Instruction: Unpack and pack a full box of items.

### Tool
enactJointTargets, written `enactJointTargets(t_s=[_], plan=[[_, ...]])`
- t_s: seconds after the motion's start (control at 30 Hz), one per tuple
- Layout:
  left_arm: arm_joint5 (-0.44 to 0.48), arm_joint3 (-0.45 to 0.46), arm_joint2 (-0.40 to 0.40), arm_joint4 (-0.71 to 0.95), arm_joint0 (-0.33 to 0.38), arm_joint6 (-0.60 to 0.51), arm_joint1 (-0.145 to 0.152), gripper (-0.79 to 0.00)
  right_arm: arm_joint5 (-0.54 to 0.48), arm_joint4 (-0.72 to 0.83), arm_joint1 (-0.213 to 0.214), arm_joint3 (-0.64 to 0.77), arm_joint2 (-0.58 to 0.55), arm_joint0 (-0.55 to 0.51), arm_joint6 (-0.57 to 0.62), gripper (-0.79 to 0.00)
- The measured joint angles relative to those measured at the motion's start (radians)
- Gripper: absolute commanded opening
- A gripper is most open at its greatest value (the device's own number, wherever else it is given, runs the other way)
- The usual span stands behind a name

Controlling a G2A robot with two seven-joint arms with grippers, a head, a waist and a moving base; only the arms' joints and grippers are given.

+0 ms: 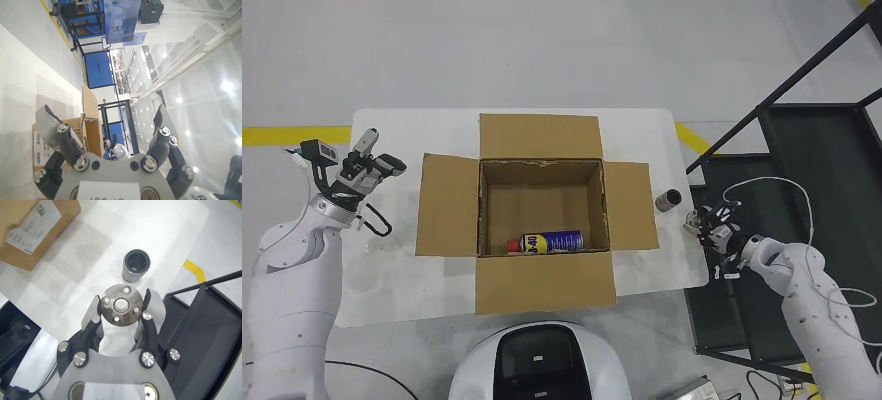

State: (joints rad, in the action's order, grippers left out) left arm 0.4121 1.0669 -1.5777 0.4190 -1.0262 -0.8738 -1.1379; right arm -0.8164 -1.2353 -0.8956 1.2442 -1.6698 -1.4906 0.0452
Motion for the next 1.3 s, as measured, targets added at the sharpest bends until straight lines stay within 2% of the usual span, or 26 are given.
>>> enactJointTargets(t_s=[0.23, 0.37, 0.5, 0.7, 1.3], plan=[[0.000, 0.000, 0.000, 0.000, 0.000, 0.000, 0.000, 0.000, 0.009, 0.071, 0.015, 0.300, -0.124, -0.124, 0.119, -0.785], [0.000, 0.000, 0.000, 0.000, 0.000, 0.000, 0.000, 0.000, 0.046, 0.078, 0.014, 0.461, -0.091, -0.123, 0.252, -0.785], [0.000, 0.000, 0.000, 0.000, 0.000, 0.000, 0.000, 0.000, 0.073, 0.084, 0.011, 0.557, -0.026, -0.092, 0.347, -0.785], [0.000, 0.000, 0.000, 0.000, 0.000, 0.000, 0.000, 0.000, 0.104, 0.098, 0.005, 0.585, 0.081, -0.017, 0.444, -0.785], [0.000, 0.000, 0.000, 0.000, 0.000, 0.000, 0.000, 0.000, 0.102, 0.100, 0.005, 0.583, 0.081, -0.017, 0.442, -0.785]])
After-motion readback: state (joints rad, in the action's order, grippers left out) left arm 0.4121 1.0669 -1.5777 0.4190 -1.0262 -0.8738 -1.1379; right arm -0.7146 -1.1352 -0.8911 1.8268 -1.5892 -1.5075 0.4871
